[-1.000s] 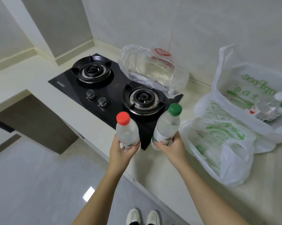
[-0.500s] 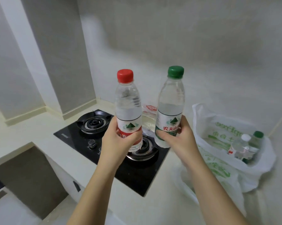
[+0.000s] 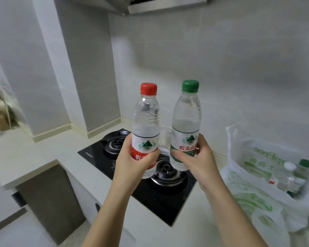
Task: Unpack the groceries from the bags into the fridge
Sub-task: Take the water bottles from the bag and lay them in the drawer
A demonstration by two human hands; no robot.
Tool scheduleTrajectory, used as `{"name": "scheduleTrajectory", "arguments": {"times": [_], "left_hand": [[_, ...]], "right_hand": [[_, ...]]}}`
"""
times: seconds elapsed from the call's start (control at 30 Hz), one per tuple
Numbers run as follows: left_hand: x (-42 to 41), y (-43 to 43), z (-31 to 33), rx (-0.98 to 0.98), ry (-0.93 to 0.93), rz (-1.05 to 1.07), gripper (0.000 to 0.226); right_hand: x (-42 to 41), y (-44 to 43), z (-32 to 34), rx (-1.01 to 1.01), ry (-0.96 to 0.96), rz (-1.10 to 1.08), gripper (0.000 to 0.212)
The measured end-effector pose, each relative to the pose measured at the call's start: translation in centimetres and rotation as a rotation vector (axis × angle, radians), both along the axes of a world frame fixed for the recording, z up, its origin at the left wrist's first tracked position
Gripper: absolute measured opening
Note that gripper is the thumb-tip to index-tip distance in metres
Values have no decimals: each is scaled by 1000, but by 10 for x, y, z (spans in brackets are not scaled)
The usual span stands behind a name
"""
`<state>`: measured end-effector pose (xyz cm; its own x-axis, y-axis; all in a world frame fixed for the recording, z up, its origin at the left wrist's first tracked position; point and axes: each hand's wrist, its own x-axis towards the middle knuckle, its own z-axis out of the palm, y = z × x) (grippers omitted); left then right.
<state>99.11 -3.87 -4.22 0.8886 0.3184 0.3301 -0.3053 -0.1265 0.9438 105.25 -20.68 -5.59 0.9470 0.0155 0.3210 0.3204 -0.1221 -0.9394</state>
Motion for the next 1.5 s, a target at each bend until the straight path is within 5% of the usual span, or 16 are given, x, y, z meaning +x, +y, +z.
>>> {"name": "scheduleTrajectory", "arguments": {"times": [0.53, 1.13, 1.5], "left_hand": [[-88, 70, -6, -51, 68, 720, 52], [-350, 125, -2, 16, 52, 1645, 52], [-399, 53, -6, -21, 21, 2263, 47]], "right_hand": [[4, 149, 4, 76, 42, 734, 64], [-247, 341, 2, 47, 129, 1520, 59], [-352, 354, 10, 92, 251, 2147, 61]]}}
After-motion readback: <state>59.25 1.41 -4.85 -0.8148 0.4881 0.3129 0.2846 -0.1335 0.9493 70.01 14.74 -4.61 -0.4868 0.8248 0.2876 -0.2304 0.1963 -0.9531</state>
